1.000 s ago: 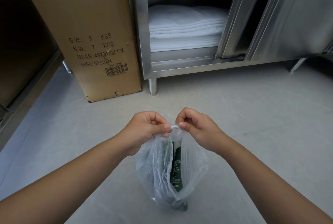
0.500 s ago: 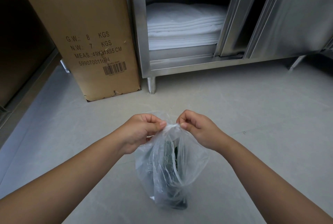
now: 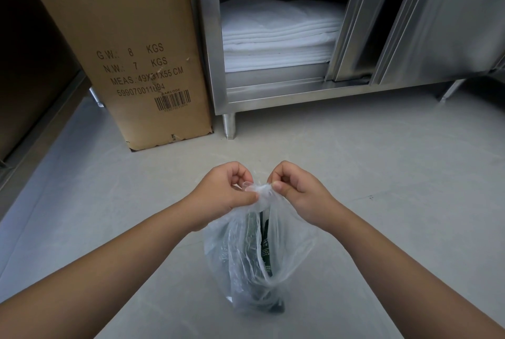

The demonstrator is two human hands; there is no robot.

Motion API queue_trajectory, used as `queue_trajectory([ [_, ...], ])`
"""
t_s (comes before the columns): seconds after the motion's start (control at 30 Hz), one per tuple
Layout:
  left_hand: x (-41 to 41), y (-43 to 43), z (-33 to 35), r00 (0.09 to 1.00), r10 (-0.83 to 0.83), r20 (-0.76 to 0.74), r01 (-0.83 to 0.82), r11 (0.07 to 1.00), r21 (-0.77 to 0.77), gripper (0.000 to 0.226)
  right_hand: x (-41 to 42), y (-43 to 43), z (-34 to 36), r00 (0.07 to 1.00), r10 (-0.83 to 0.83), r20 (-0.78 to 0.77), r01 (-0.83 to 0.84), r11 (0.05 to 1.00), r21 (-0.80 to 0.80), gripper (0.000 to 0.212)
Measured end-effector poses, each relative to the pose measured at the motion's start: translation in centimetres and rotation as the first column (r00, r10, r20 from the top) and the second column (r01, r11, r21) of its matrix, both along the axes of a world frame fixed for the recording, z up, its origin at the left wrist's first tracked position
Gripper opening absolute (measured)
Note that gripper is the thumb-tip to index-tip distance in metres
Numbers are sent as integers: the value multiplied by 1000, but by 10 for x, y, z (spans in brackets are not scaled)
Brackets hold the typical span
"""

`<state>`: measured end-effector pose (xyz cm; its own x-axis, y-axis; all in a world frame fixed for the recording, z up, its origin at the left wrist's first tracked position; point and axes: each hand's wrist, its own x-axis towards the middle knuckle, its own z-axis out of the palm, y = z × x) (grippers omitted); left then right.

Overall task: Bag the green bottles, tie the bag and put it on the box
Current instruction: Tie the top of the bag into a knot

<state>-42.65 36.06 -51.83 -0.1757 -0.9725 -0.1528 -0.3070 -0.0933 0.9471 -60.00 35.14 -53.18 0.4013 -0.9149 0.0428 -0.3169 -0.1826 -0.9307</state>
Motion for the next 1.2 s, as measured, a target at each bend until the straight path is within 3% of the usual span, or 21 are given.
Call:
queue_trajectory([
  [0.13,-4,1,-4,993,36,108,-20,989,-148,20,-1,2,2,998,57,11,-57,998,12,27],
  [0.33,-5,2,-5,970,-5,245,50,983,-178,16,-1,4,4,995,101,-14,-100,995,16,27],
  [0.6,-2,4,-2,996,-61,68,63,998,-26,25,2,4,9,992,94,-80,-95,995,-12,26],
  [0.87,3,6,6,977,-103,-188,115,992,53,18,0,2,10,995,63,-74,-65,998,-27,28],
  [1.0,2,7,9,979,-71,-192,86,994,71,7,-2,1,9,996,56,-70,-59,998,-37,27],
  [1.1,3,6,7,982,-31,-187,46,996,75,14,-1,1,9,996,55,-74,-59,997,-49,28],
  [1.2,3,6,8,972,-39,-231,63,993,97,2,-1,0,11,995,52,-81,-56,997,-47,27],
])
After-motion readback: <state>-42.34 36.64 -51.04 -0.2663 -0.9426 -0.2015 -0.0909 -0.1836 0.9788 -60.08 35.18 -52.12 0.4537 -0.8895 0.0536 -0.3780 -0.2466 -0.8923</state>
